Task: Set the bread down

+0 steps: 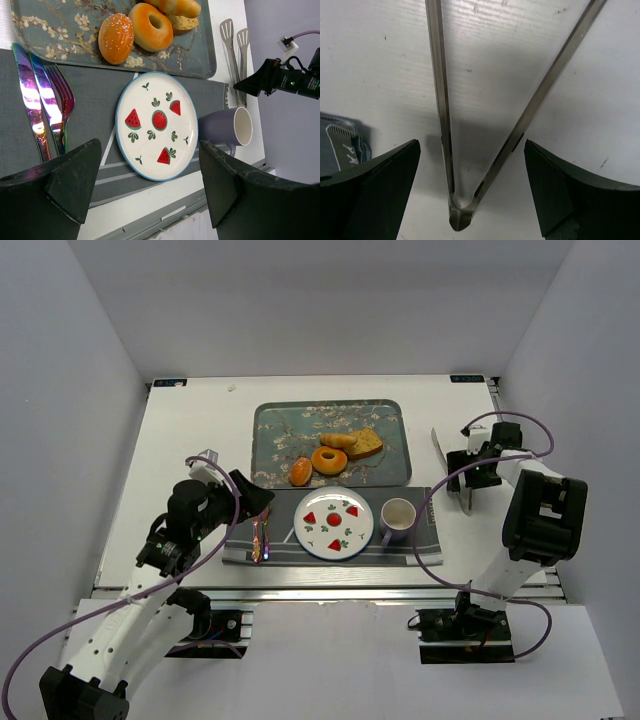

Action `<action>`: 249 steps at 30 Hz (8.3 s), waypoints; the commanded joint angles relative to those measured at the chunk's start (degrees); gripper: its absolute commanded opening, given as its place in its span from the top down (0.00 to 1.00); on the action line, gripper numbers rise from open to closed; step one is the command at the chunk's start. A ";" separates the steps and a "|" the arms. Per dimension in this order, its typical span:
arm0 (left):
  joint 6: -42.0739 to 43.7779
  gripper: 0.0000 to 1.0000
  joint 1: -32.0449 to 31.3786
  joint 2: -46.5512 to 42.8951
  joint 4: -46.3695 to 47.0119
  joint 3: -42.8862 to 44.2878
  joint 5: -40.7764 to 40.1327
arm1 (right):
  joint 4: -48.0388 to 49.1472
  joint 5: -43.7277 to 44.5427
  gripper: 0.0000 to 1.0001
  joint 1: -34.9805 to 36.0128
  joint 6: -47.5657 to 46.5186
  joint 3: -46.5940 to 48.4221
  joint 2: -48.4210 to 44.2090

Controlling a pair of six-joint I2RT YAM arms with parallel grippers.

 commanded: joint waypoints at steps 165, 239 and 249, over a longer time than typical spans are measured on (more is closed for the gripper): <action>-1.79 0.12 -0.01 -9.45 -2.77 -1.99 -0.95 | -4.86 -0.90 0.51 37.94 -34.19 12.30 -11.63; -2.40 0.12 -0.01 -9.81 -1.98 -2.43 0.28 | -36.51 -16.63 0.50 37.59 -41.13 7.73 -38.16; -2.40 0.12 -0.01 -10.42 -3.03 -2.08 -0.07 | -32.56 -16.71 0.56 37.23 -37.27 7.20 -38.34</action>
